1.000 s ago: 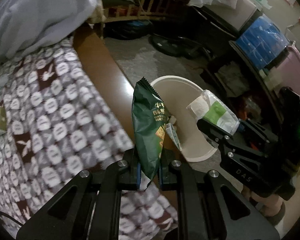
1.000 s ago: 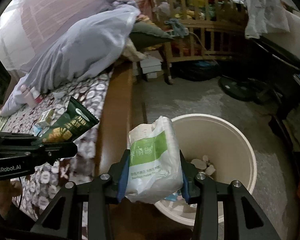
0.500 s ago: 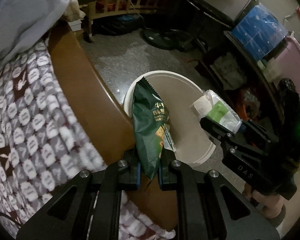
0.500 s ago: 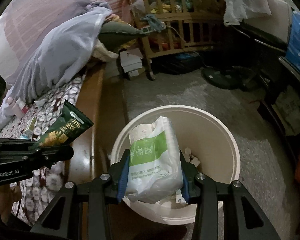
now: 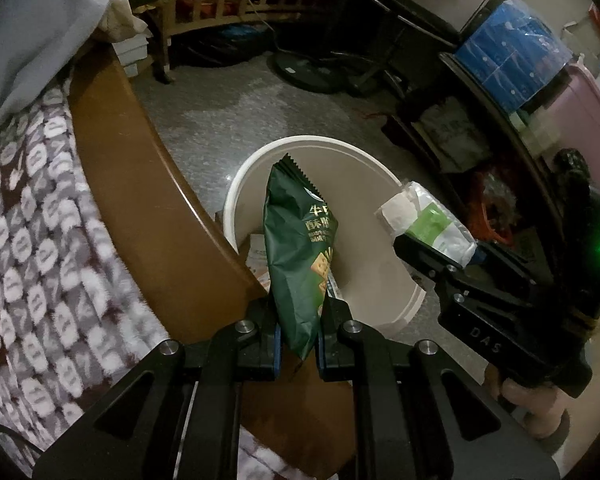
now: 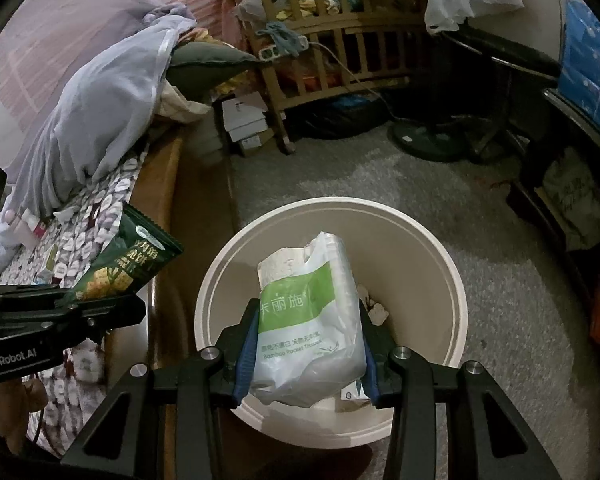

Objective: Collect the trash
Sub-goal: 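Open the left gripper to drop the snack bag while the right drops the tissue pack, then move both open tools back to the remaining trash on the blanket, then grasp the white medicine box with the right gripper while the left grasps the wrapped candy, then carry the wrapped candy and white medicine box over the cream bin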

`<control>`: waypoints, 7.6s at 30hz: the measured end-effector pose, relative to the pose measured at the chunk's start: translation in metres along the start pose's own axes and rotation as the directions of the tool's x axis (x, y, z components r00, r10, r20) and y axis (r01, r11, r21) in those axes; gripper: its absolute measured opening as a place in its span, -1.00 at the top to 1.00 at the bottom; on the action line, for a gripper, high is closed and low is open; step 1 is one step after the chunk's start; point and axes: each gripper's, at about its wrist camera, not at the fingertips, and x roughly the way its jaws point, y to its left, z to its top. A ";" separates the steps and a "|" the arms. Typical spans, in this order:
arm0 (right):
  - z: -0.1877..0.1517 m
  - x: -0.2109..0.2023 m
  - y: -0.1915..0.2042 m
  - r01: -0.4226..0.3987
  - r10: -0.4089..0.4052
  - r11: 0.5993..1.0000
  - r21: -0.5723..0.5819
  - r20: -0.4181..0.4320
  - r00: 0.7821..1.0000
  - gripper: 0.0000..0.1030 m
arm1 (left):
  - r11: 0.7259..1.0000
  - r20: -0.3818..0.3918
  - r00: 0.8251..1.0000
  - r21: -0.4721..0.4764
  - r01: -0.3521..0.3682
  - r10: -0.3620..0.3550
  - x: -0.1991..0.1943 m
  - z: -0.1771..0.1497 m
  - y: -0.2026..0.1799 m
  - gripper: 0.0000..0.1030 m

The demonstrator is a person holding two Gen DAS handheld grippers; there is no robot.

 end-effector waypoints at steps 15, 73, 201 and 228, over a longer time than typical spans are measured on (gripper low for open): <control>0.004 0.005 -0.008 0.028 -0.028 0.998 0.050 -0.008 1.000 0.07 | 0.995 0.034 0.995 -0.033 0.098 -0.097 -0.005 0.000 0.000 0.23; -0.023 0.047 0.279 -0.238 0.180 0.892 -0.384 -0.179 0.967 -0.24 | 0.829 0.041 0.948 -0.499 -0.254 0.314 -0.150 -0.151 0.273 0.20; -0.031 0.029 0.336 -0.297 0.267 0.848 -0.439 -0.130 0.955 -0.07 | 0.813 0.110 0.944 -0.545 -0.205 0.312 -0.166 -0.153 0.292 0.40; 0.000 -0.017 0.167 -0.090 0.093 0.956 -0.278 0.000 0.996 -0.07 | 0.964 0.135 0.979 -0.239 -0.118 0.153 -0.096 -0.055 0.120 0.40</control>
